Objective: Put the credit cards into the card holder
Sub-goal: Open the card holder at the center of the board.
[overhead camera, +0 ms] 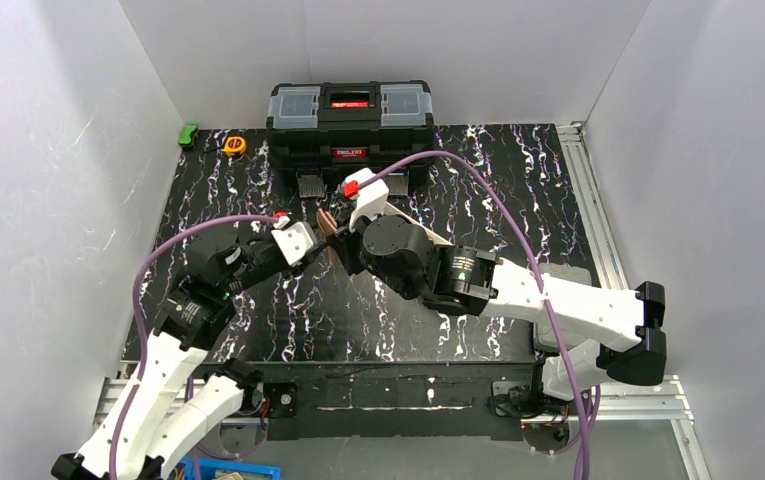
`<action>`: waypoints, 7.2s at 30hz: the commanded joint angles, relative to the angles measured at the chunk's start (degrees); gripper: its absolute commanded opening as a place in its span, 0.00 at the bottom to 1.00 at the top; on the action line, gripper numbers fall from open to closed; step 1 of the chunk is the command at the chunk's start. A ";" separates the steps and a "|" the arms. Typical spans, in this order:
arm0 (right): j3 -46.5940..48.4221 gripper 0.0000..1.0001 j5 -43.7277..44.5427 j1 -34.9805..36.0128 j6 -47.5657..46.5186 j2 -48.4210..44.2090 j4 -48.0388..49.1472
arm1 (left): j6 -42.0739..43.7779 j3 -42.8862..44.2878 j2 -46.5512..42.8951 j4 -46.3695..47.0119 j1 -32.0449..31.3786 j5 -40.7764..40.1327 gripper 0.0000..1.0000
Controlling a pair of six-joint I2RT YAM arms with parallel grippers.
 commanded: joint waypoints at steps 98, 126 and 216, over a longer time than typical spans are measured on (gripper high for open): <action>-5.03 0.01 -11.69 0.77 -0.78 -3.07 9.55 | -18.25 7.97 3.44 -4.59 -0.98 -7.09 0.23; -10.88 0.01 -8.99 0.86 1.54 -6.70 8.84 | -20.40 10.56 3.59 -6.98 -0.96 -15.16 0.00; -30.66 0.01 -46.14 -7.47 -15.50 -12.20 18.53 | -15.55 18.37 8.82 -33.83 -0.79 7.16 0.97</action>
